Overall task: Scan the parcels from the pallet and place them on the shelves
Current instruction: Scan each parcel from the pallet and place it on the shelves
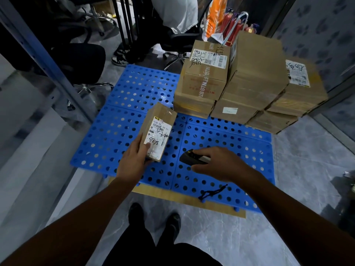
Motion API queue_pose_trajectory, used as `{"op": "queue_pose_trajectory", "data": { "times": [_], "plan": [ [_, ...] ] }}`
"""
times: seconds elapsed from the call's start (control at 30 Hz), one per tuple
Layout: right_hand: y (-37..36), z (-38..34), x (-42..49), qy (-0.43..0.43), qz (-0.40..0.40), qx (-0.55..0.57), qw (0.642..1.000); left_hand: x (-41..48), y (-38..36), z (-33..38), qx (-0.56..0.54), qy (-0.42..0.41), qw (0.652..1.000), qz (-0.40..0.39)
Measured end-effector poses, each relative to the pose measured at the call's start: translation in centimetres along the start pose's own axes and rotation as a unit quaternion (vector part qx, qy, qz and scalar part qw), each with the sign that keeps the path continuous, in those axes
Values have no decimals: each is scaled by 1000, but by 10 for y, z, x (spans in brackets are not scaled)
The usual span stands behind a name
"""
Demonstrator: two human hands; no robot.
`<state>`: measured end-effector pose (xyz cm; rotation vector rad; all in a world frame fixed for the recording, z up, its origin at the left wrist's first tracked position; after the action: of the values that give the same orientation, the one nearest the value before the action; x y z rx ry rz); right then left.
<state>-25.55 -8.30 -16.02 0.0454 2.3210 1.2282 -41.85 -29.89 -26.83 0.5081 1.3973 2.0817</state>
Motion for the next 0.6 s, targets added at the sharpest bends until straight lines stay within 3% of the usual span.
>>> {"op": "queue_pose_trajectory", "data": {
  "times": [0.43,0.6],
  "plan": [
    [14,-4,1,-5,11,8,1000,5,2,-1,0,-8,1000,-18],
    [16,-5,-3,4,-21,1,1000,8,4,-4,-17,13,1000,-10]
  ]
}}
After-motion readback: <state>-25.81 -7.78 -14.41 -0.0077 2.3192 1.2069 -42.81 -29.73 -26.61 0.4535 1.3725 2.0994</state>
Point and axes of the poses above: each hand's wrist, its own x-axis towards the middle knuckle, its own y-axis out of the back of the hand, z = x × y, the point moved 5 cm from there along x, towards the middle knuckle, and after that the axes turned 4 degrees about y, right-handed, at the moved point
